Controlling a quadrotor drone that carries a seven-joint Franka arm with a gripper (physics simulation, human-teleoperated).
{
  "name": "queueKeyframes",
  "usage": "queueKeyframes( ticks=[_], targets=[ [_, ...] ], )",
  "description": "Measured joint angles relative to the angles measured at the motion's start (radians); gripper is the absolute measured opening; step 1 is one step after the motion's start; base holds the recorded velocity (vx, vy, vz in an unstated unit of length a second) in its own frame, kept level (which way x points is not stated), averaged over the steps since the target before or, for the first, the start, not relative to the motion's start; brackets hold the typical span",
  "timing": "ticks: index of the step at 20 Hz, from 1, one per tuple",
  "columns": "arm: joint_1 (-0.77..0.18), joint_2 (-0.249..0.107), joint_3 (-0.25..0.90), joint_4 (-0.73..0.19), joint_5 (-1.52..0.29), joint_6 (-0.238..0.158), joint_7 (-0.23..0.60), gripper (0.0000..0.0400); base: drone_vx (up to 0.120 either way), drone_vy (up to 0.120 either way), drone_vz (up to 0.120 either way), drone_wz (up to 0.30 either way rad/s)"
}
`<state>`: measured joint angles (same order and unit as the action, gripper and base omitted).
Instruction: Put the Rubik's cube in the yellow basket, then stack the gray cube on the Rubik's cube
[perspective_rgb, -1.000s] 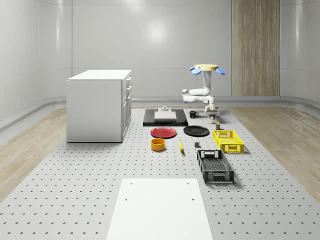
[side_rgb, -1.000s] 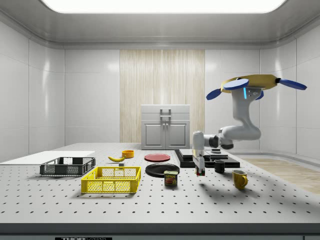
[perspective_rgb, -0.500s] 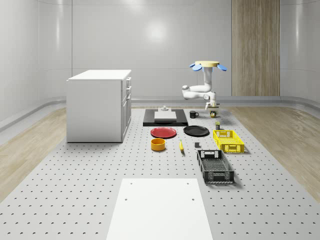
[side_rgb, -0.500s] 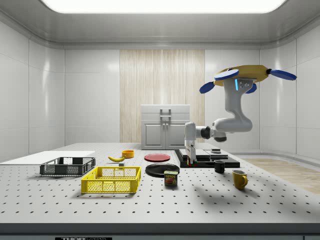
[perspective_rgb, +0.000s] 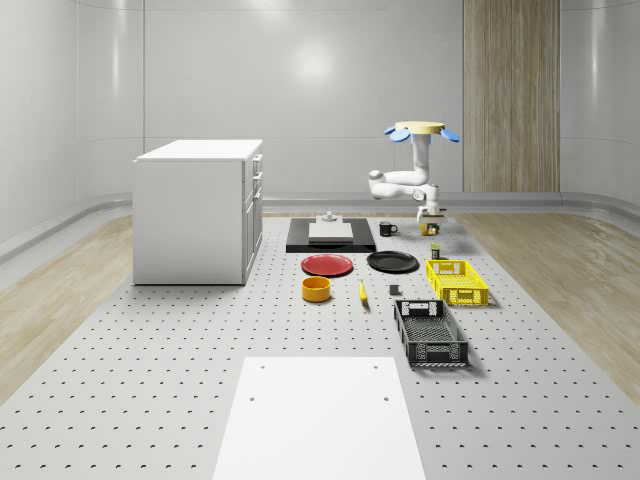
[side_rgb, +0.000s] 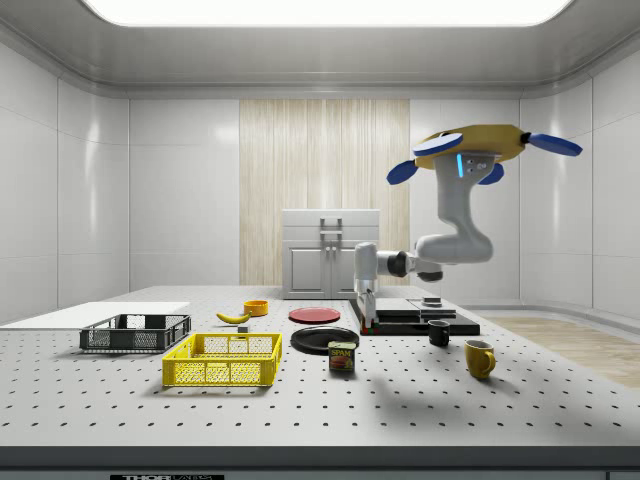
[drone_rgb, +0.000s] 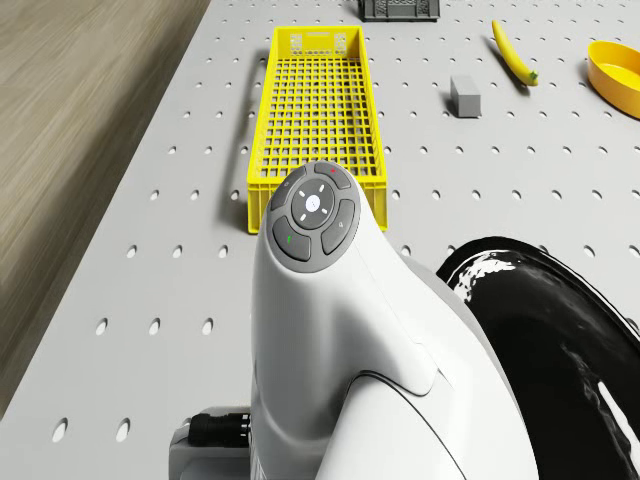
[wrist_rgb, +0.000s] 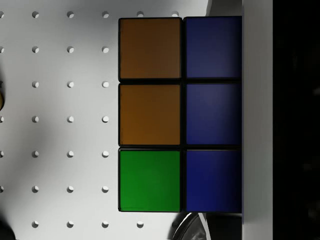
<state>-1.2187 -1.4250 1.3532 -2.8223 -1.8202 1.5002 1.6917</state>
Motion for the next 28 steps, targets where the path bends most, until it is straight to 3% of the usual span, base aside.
queueKeyframes(
  ticks=[7,28],
  targets=[
    [-0.004,-0.017,0.002,0.001,0.007,0.016,0.003,0.0325,0.120,0.074,0.000,0.000],
    [-0.014,-0.059,0.008,0.003,0.025,0.055,0.011,0.0325,0.120,0.000,0.000,0.000]
  ],
)
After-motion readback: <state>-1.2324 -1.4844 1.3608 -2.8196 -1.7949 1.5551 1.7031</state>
